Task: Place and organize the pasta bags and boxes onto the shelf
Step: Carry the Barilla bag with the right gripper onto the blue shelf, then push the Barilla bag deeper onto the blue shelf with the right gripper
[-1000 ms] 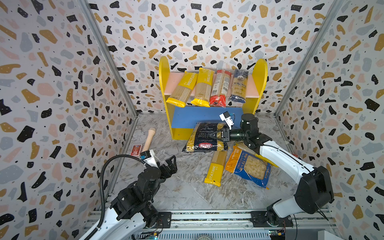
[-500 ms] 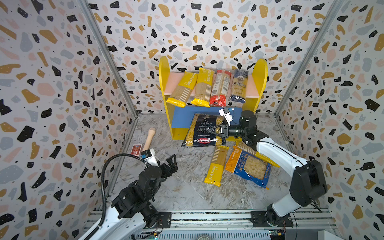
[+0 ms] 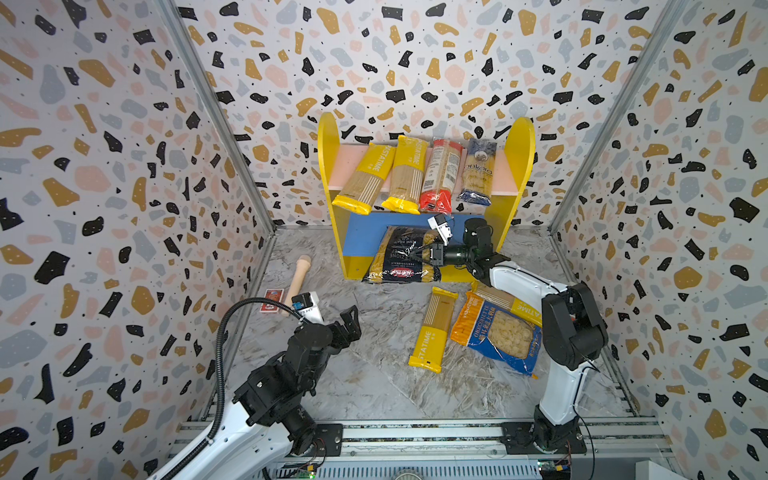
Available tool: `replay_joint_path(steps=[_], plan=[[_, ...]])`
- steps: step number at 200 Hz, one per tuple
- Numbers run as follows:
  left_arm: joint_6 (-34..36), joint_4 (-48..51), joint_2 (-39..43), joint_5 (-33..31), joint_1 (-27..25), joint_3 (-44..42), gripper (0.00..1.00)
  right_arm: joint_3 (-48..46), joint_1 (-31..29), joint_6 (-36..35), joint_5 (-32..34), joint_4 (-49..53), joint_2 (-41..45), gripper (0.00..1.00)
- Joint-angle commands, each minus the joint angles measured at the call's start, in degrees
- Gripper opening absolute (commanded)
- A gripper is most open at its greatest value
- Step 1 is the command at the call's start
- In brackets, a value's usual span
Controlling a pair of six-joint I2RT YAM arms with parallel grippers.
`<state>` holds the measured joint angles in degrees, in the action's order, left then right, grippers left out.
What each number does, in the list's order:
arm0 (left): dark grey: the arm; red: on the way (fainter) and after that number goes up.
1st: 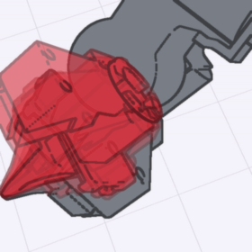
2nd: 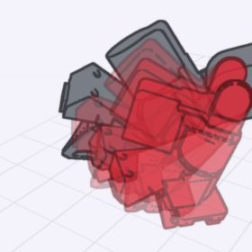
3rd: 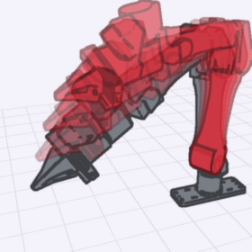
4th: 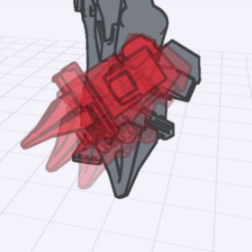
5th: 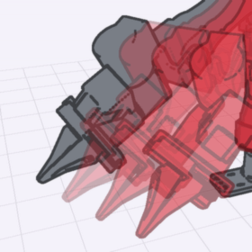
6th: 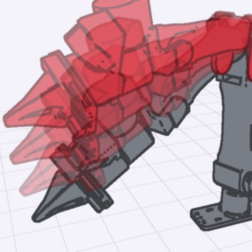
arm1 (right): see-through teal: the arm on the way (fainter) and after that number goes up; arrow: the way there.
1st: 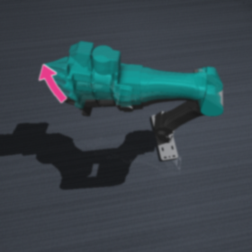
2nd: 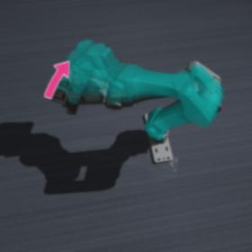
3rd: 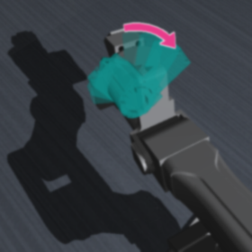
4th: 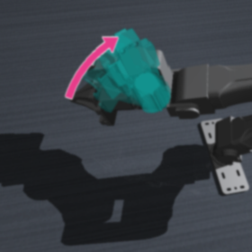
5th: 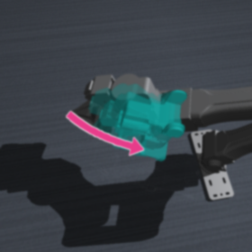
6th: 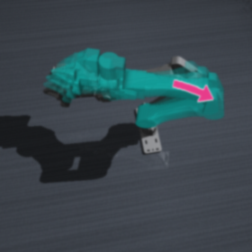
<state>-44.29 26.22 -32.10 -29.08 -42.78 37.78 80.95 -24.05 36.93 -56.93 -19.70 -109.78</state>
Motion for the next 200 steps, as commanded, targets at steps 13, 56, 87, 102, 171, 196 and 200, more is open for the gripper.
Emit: replay_joint_path(steps=[13,56,87,102,171,196,200], plan=[[1.5,-3.0,0.0,-0.2,0.5,1.8,1.0,9.9,0.2,1.4,-2.5,-12.4,-0.5,0.12],[2.9,-2.8,-0.7,0.1,1.1,2.3,0.99,16.8,-0.2,4.4,-4.1,-13.0,-6.6,0.13],[3.1,-2.9,-1.1,0.9,1.5,2.4,1.0,20.5,-1.2,5.3,-4.6,-12.6,-10.1,0.14],[3.1,-3.0,-1.1,1.3,1.6,2.3,1.0,22.6,-1.8,5.3,-4.7,-11.5,-11.6,0.14],[3.2,-2.6,-0.3,2.0,2.1,2.0,1.0,28.5,-3.3,4.2,-4.6,-5.4,-15.2,0.37],[3.2,-2.6,0.0,2.8,2.3,1.7,0.99,26.9,-2.9,1.0,-2.7,-0.4,-13.0,0.52],[3.2,-2.7,0.1,2.9,2.3,1.6,1.0,26.3,-2.7,0.5,-2.2,0.4,-12.5,0.53]])
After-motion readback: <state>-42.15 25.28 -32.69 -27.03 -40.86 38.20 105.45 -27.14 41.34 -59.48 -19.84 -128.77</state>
